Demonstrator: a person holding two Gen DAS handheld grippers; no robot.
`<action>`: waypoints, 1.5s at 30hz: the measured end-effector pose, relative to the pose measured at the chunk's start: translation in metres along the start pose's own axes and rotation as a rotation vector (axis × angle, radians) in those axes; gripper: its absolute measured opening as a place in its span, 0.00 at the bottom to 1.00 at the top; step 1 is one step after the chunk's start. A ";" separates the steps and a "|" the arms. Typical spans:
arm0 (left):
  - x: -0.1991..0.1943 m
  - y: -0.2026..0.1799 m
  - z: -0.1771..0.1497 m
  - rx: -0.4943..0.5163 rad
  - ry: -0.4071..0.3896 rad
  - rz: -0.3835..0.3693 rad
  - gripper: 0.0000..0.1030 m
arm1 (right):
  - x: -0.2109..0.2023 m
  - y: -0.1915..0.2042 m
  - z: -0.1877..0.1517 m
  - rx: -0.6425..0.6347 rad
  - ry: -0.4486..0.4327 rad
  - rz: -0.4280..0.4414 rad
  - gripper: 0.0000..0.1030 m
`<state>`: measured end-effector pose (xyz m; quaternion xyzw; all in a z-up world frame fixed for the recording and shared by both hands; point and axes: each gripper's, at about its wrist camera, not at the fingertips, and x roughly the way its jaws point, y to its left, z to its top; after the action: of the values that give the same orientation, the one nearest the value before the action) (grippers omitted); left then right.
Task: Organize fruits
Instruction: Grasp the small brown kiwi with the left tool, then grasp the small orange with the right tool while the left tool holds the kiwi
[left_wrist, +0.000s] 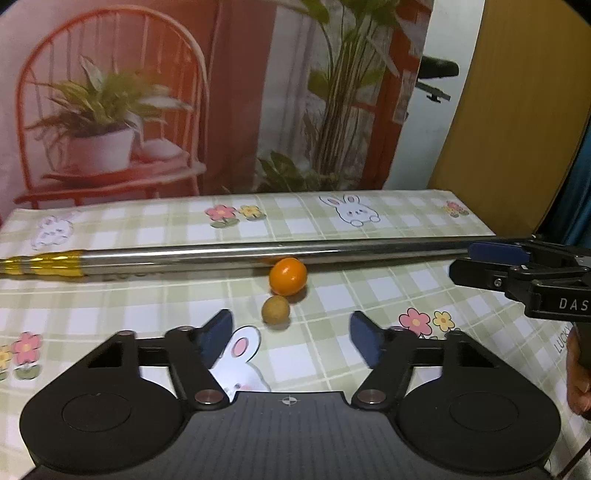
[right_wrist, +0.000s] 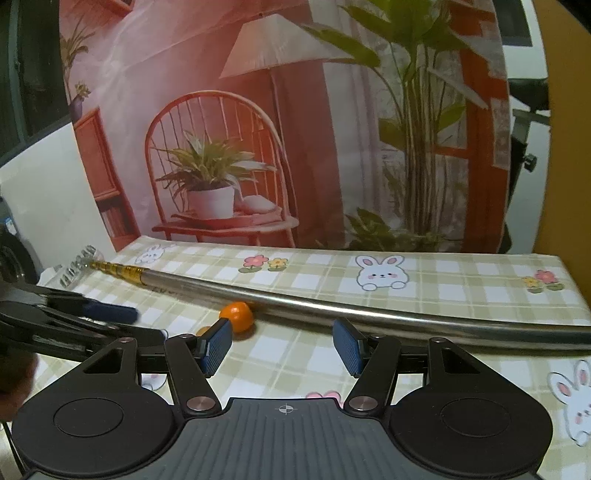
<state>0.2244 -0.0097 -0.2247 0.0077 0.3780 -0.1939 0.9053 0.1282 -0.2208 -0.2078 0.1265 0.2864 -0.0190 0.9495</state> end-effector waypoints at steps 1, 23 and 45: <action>0.007 0.001 0.001 -0.003 0.006 -0.004 0.63 | 0.006 -0.001 0.000 0.000 0.003 0.004 0.55; 0.057 0.023 -0.002 -0.083 0.084 0.001 0.26 | 0.088 0.000 -0.001 0.028 0.025 0.098 0.55; -0.033 0.045 -0.046 -0.212 0.016 0.053 0.26 | 0.145 0.043 -0.002 -0.192 0.101 0.125 0.50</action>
<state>0.1876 0.0506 -0.2407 -0.0769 0.4033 -0.1288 0.9027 0.2530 -0.1730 -0.2794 0.0534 0.3261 0.0743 0.9409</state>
